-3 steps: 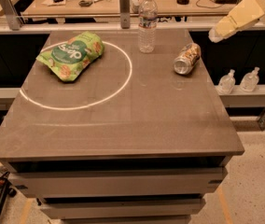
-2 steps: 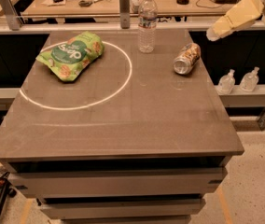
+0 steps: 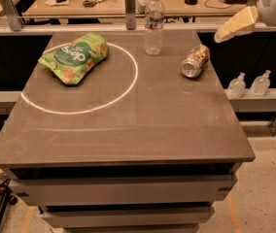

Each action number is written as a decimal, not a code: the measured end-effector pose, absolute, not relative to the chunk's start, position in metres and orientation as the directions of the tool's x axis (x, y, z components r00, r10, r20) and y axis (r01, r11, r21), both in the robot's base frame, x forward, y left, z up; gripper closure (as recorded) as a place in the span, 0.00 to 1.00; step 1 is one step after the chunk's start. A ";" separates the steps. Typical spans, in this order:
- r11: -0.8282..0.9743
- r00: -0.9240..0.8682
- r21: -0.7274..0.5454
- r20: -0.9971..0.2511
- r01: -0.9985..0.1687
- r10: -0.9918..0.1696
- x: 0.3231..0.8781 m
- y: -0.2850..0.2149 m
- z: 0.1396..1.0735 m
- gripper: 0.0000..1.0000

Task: Place orange can upright

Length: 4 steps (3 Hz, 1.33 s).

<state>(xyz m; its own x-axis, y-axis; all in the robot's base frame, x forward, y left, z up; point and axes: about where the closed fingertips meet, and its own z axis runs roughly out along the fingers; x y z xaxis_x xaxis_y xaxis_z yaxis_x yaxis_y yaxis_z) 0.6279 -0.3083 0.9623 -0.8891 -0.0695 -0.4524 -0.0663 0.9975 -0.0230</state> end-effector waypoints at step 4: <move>0.890 -0.855 0.301 -0.292 0.343 0.428 0.704 -0.279 0.884 0.00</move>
Offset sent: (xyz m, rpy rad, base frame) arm 0.0765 0.0146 -0.0530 0.2892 0.1135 -0.4932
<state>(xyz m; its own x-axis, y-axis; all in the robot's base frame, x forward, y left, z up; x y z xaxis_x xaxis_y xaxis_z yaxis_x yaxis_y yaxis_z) 0.7042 -0.2792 0.8844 -0.8552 0.4280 -0.2921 0.3426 0.8900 0.3010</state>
